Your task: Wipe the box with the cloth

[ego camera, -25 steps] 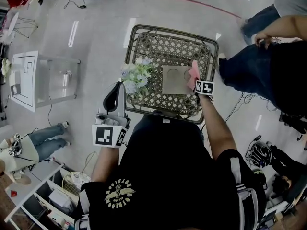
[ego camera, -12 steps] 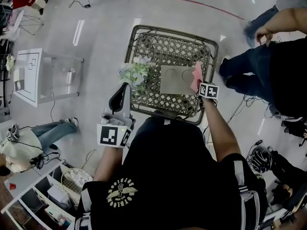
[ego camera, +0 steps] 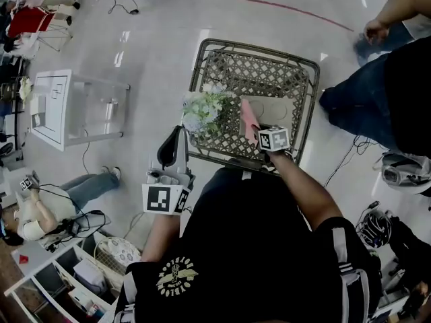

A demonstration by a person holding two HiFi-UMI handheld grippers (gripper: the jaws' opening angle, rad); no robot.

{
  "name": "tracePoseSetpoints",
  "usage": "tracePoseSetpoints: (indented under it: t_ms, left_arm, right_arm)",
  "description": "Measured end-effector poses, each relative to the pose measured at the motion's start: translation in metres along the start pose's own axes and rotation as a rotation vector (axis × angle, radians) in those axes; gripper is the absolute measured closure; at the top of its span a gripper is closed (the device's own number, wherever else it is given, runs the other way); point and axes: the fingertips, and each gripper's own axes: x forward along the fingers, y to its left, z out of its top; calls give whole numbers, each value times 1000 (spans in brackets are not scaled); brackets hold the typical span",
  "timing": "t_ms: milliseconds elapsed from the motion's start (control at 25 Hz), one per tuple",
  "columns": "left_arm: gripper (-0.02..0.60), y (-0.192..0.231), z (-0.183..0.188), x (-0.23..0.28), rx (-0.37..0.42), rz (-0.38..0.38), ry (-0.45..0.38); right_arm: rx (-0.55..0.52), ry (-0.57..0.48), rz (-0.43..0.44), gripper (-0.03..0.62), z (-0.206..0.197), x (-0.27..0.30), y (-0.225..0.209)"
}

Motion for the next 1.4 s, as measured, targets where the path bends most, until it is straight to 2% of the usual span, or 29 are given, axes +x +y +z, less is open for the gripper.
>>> tracePoseSetpoints:
  t_ms: [240,480,960,1400]
  left_arm:
    - [581,30,-9,-17,-2,27,20]
    - [581,40,-12,-13,0,-1,22]
    - [581,20,-1,12,18,-109,-3]
    - [581,-17,13,17,37,-135,-27]
  right_arm:
    - [5,73,-28,577,-14,43,12]
    - [24,78,-88,577,-19,45,-3]
    - [86,50,-220,577,-39,4,-61]
    - [139,36,-337,577,-68,-58,-133]
